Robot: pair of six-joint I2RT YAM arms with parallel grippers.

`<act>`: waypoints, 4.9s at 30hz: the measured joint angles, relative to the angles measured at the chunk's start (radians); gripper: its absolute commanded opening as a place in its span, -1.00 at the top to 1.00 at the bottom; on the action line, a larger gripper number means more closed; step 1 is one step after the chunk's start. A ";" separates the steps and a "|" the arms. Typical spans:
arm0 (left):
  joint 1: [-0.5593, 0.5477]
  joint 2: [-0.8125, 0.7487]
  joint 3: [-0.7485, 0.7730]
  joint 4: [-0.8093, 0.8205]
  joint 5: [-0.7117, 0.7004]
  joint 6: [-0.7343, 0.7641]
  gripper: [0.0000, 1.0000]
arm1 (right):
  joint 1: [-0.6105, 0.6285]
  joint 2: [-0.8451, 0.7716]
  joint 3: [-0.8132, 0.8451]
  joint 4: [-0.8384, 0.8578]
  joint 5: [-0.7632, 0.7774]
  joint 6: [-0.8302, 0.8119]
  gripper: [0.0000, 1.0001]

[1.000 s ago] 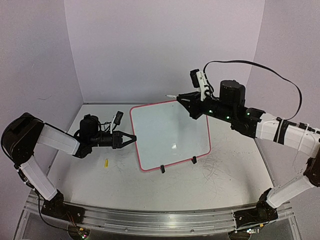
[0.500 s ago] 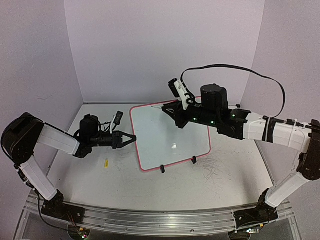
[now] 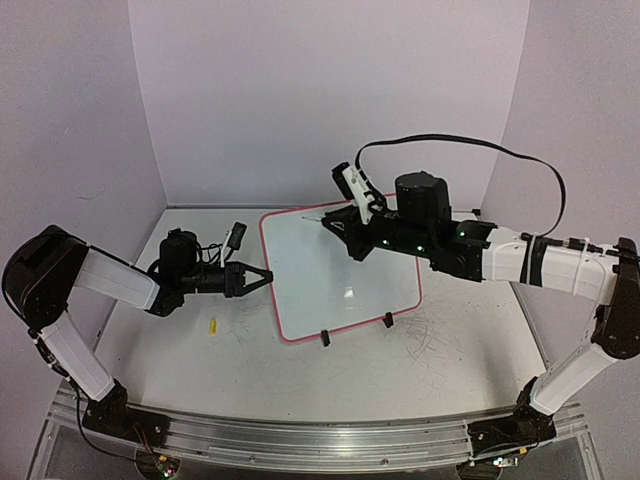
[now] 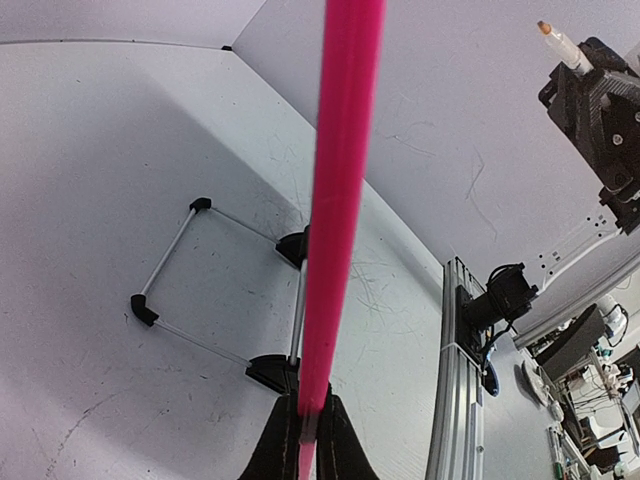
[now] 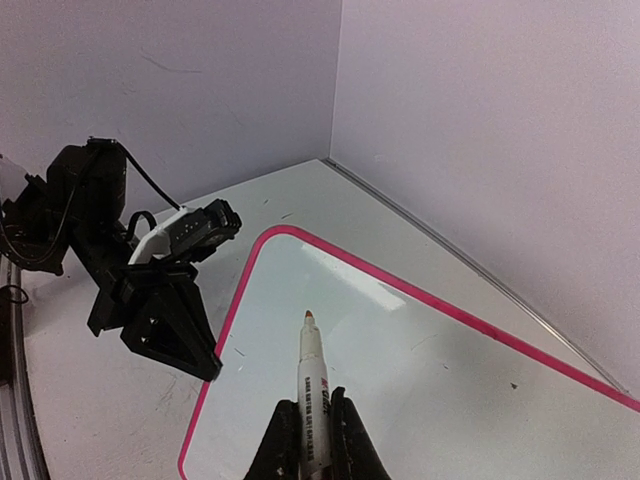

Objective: Write a sentence on the whiteboard

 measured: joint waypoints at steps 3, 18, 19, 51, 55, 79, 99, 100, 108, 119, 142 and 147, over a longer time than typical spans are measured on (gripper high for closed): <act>0.000 0.000 0.000 0.000 0.000 0.000 1.00 | 0.009 0.000 0.000 0.000 0.012 -0.004 1.00; 0.000 0.000 0.000 0.000 0.000 0.000 1.00 | 0.031 0.050 0.000 0.002 0.027 -0.001 1.00; 0.000 0.000 0.000 0.000 0.000 0.000 1.00 | 0.030 0.051 0.000 0.003 0.032 -0.001 1.00; 0.000 0.000 0.001 -0.001 0.000 0.001 1.00 | 0.109 0.209 0.103 0.033 0.087 -0.050 1.00; 0.000 0.000 0.001 -0.001 0.000 0.001 1.00 | 0.109 0.217 0.105 0.034 0.097 -0.050 1.00; 0.000 0.000 0.002 -0.001 0.000 0.002 1.00 | 0.109 0.255 0.129 0.044 0.134 -0.053 1.00; 0.000 0.000 0.002 -0.001 0.000 0.003 1.00 | 0.109 0.264 0.131 0.048 0.177 -0.053 1.00; 0.000 0.000 0.002 -0.001 0.000 0.003 1.00 | 0.109 0.264 0.131 0.048 0.177 -0.052 1.00; 0.000 0.000 0.009 -0.011 0.002 0.003 1.00 | 0.109 0.264 0.131 0.048 0.177 -0.048 1.00; 0.000 0.000 0.012 -0.014 0.003 0.003 1.00 | 0.109 0.264 0.131 0.048 0.175 -0.036 1.00; 0.000 0.000 0.013 -0.022 0.000 0.009 1.00 | 0.135 0.264 0.066 0.045 0.149 0.010 1.00; 0.000 0.000 0.013 -0.022 0.002 0.010 1.00 | 0.135 0.248 0.063 0.047 0.135 0.026 1.00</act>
